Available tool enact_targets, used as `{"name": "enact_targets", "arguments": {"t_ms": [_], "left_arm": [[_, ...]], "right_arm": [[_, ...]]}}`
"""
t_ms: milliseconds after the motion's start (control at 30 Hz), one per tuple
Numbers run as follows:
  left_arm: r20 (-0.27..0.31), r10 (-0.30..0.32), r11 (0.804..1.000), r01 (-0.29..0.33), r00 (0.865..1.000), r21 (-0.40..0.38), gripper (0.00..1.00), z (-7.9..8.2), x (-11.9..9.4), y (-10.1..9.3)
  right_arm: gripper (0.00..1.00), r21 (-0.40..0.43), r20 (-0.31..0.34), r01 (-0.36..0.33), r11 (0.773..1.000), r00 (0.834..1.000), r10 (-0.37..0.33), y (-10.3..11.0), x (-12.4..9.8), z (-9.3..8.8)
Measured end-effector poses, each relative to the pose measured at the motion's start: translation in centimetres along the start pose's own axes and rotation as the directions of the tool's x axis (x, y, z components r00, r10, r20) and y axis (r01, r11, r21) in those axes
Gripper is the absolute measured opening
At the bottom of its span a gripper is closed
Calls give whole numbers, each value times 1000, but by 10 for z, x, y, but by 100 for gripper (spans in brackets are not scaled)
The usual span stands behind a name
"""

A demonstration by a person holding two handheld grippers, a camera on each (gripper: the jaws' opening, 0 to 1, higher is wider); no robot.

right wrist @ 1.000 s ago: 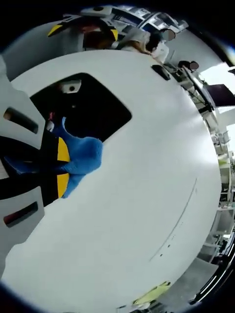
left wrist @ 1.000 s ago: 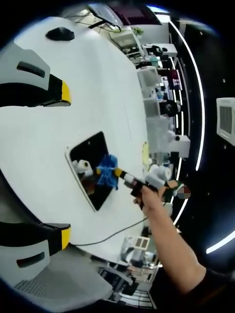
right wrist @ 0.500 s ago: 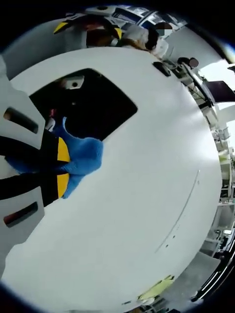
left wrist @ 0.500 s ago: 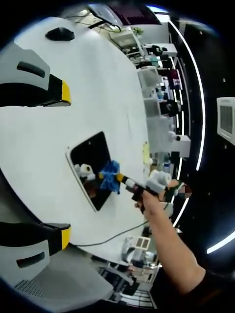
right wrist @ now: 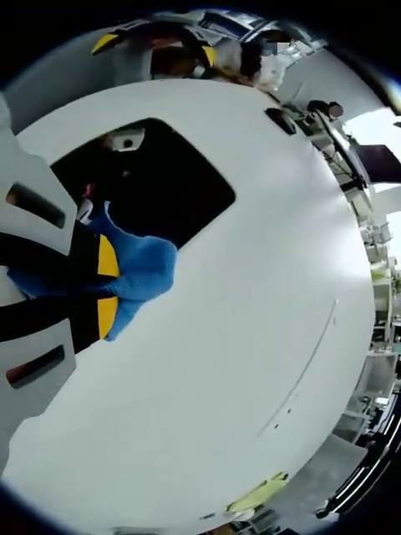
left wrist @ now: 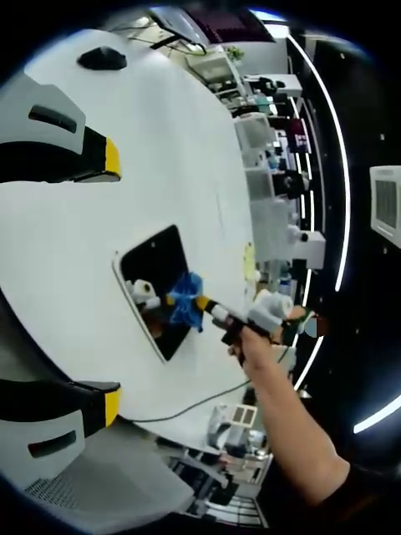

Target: Wipe the mirror surface with the cleaning cloth until all visible marks leave the cleaned area.

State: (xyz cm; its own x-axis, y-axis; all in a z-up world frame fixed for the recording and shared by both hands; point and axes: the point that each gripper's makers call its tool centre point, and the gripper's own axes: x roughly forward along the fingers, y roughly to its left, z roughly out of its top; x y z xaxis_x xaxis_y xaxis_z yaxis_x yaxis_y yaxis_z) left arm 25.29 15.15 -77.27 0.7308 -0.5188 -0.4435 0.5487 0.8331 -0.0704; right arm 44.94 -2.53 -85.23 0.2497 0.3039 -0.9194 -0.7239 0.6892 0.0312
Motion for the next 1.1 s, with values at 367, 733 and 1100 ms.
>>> {"name": "enact_targets", "arguments": {"t_ms": [367,733,1100], "left_arm": [[4,5,1000,-5,1000,-1,99,0,0,1],[2,12,1000,-12,1000,3,99,1,0,0],[7,14,1000,-14,1000,2,99,2,0,1]], "right_arm": [[1,27,69,27,999,997,-29,18,-6,-18],[1,23,80,30,999,996,-32,35,-12,-33],[1,51,90,25,998,996,-30,48,-16,-44]]}}
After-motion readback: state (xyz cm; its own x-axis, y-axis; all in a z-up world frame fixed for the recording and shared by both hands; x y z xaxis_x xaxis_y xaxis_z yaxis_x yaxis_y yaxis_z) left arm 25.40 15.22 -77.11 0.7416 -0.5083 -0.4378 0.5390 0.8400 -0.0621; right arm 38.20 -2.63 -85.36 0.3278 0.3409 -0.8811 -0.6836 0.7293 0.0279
